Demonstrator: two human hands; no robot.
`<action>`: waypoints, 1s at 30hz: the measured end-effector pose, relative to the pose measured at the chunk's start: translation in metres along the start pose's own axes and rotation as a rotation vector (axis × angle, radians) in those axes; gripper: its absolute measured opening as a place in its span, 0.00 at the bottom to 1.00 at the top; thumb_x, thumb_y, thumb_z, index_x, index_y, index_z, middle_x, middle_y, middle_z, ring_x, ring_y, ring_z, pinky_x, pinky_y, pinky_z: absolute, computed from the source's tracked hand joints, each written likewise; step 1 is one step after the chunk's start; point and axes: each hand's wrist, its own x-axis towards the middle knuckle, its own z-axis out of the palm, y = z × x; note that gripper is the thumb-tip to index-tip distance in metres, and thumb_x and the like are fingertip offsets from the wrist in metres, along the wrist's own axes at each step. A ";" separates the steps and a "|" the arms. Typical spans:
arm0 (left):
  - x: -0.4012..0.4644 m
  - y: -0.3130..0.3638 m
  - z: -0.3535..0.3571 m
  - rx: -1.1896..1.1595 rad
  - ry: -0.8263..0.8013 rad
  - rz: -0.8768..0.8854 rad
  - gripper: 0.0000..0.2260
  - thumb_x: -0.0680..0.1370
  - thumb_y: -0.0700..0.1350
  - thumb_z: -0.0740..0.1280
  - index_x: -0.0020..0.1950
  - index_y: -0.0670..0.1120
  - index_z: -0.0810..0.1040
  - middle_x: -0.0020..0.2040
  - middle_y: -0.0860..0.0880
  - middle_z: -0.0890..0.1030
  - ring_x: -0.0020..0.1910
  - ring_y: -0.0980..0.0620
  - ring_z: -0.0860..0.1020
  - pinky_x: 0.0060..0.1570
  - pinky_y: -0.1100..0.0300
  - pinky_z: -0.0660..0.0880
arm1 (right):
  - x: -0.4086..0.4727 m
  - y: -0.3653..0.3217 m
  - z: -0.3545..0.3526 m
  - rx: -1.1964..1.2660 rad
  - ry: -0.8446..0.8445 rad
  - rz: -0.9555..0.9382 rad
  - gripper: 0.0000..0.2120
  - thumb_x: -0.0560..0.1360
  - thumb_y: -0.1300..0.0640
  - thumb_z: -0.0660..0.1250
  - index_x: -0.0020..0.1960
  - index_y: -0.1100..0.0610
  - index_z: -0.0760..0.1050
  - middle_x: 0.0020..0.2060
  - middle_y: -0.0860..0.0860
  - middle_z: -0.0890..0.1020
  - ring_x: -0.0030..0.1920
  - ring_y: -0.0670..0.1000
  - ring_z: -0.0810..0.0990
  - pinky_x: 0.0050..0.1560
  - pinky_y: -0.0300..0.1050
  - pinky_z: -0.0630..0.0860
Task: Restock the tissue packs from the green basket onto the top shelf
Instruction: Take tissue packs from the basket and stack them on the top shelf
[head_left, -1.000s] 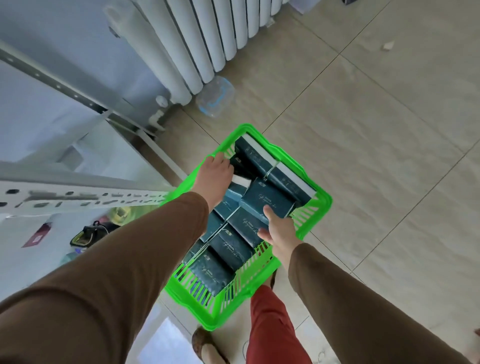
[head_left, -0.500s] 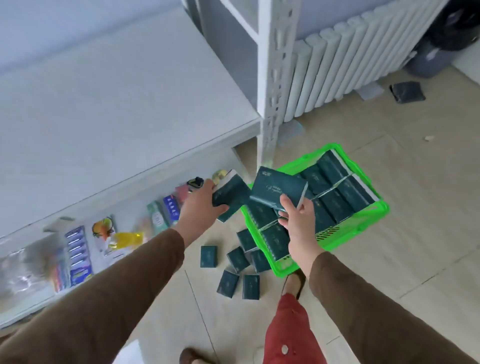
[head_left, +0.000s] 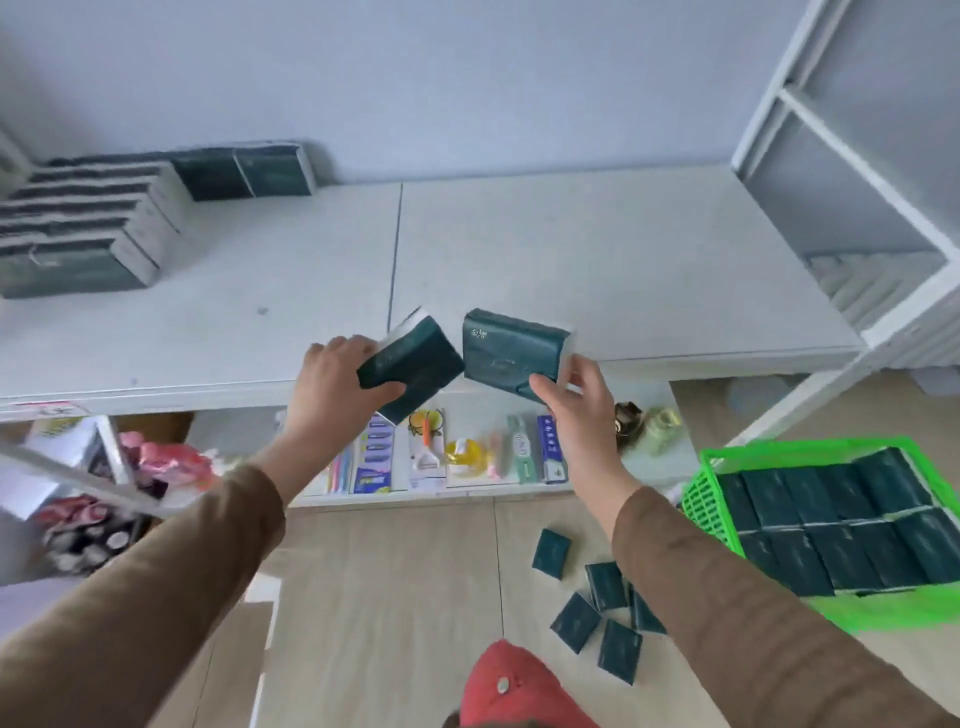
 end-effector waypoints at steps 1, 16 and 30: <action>0.008 -0.014 -0.011 0.054 0.027 -0.001 0.19 0.71 0.52 0.74 0.59 0.49 0.77 0.50 0.50 0.78 0.54 0.47 0.69 0.46 0.54 0.67 | 0.005 -0.003 0.018 -0.030 -0.026 -0.019 0.13 0.73 0.57 0.74 0.55 0.55 0.76 0.48 0.49 0.82 0.50 0.48 0.82 0.53 0.47 0.78; 0.235 -0.204 -0.101 0.361 0.037 -0.039 0.21 0.72 0.54 0.74 0.61 0.50 0.76 0.52 0.50 0.78 0.56 0.46 0.72 0.53 0.50 0.68 | 0.210 0.012 0.271 -0.277 -0.212 -0.066 0.12 0.70 0.56 0.76 0.46 0.54 0.72 0.49 0.51 0.83 0.51 0.51 0.83 0.51 0.50 0.79; 0.446 -0.309 -0.130 0.695 -0.023 0.205 0.21 0.72 0.52 0.75 0.61 0.49 0.74 0.56 0.49 0.77 0.57 0.45 0.75 0.58 0.48 0.69 | 0.334 0.016 0.451 -0.497 -0.189 -0.161 0.16 0.73 0.55 0.74 0.53 0.50 0.68 0.50 0.52 0.79 0.49 0.54 0.79 0.43 0.42 0.73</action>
